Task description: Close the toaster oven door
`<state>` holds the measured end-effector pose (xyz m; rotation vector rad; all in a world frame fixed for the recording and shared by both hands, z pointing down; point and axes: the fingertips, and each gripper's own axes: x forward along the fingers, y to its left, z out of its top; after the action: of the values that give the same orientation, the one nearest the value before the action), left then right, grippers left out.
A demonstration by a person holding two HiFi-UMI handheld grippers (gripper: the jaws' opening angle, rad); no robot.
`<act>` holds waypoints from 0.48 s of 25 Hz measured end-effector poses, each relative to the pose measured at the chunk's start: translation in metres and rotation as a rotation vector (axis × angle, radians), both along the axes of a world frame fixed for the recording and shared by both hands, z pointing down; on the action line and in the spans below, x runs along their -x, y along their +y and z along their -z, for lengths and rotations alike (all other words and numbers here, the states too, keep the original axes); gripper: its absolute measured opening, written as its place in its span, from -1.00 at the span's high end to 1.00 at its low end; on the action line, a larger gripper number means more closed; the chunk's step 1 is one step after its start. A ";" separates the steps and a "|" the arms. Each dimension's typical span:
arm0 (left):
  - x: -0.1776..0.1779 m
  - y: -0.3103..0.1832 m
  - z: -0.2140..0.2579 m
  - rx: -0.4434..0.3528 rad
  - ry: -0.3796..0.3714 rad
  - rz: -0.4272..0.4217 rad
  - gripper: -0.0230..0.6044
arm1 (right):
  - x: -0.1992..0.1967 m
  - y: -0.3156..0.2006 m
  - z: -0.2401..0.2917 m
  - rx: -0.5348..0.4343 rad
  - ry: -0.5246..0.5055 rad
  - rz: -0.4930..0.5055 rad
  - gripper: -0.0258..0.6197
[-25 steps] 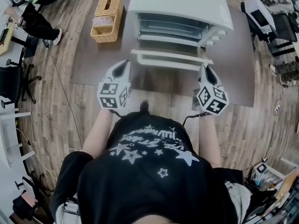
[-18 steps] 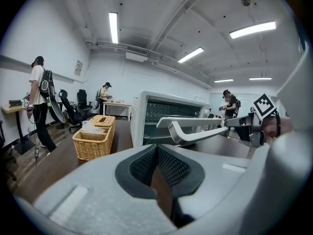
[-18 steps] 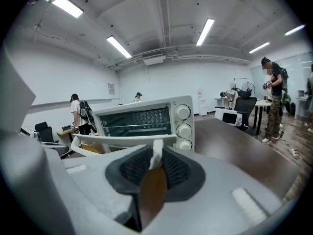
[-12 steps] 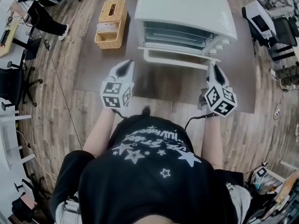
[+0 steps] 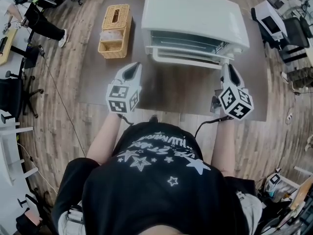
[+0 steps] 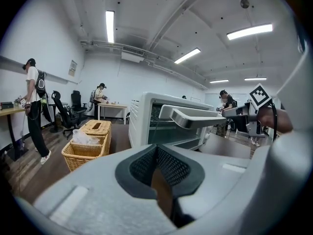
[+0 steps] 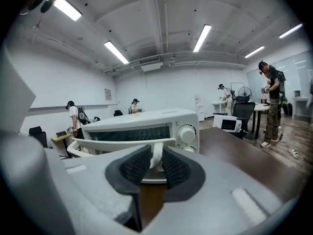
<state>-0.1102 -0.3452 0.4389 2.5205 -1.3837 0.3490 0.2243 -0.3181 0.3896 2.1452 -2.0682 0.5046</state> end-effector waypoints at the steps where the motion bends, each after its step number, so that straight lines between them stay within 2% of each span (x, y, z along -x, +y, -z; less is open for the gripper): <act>1: 0.000 -0.002 0.000 -0.001 0.001 -0.002 0.89 | 0.000 -0.003 0.001 -0.003 0.000 -0.001 0.68; 12: -0.005 -0.029 0.005 -0.017 0.021 -0.015 0.89 | -0.007 -0.033 0.014 -0.025 -0.015 -0.015 0.68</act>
<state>-0.1048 -0.3737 0.4343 2.5418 -1.3662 0.3142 0.2314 -0.3508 0.3759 2.1795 -2.0786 0.5002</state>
